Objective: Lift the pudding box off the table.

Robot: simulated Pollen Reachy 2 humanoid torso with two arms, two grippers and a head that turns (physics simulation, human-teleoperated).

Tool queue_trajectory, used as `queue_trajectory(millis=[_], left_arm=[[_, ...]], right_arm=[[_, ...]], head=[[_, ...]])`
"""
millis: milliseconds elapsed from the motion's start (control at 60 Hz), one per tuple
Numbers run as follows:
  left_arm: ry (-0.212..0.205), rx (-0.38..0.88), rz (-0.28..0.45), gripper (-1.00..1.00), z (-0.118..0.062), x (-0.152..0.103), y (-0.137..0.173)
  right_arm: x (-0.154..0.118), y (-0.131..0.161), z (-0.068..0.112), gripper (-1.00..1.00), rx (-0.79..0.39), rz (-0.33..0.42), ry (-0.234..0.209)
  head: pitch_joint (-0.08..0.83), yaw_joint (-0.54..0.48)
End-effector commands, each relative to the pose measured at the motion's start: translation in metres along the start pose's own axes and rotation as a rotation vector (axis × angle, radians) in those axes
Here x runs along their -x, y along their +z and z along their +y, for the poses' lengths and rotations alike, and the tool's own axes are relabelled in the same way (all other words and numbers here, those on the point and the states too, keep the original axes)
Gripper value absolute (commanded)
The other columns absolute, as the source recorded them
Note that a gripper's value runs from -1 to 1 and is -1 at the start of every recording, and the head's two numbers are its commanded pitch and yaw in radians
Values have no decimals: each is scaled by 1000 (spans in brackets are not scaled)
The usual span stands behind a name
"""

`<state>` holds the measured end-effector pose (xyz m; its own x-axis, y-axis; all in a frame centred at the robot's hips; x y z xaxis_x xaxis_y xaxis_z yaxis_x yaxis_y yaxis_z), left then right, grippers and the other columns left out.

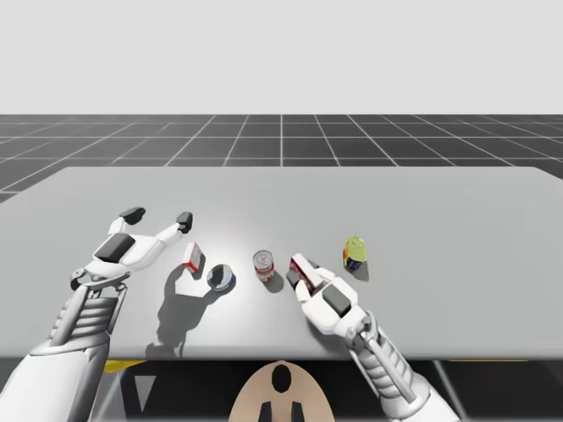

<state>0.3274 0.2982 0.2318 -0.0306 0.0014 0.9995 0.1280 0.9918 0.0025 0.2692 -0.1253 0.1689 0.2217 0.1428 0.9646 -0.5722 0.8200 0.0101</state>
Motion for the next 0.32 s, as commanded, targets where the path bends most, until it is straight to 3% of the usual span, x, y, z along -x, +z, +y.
queue_trajectory(millis=[17, 317], left_arm=[[7, -1, -3, -1000, 0, 0, 0], [9, 2, -2, -1000, 0, -1, 0]], right_arm=[[-53, 5, -3, 1000, 7, -145, 25], [-163, 57, -9, 1000, 43, -413, 98]], head=[[354, -53], [345, -58]])
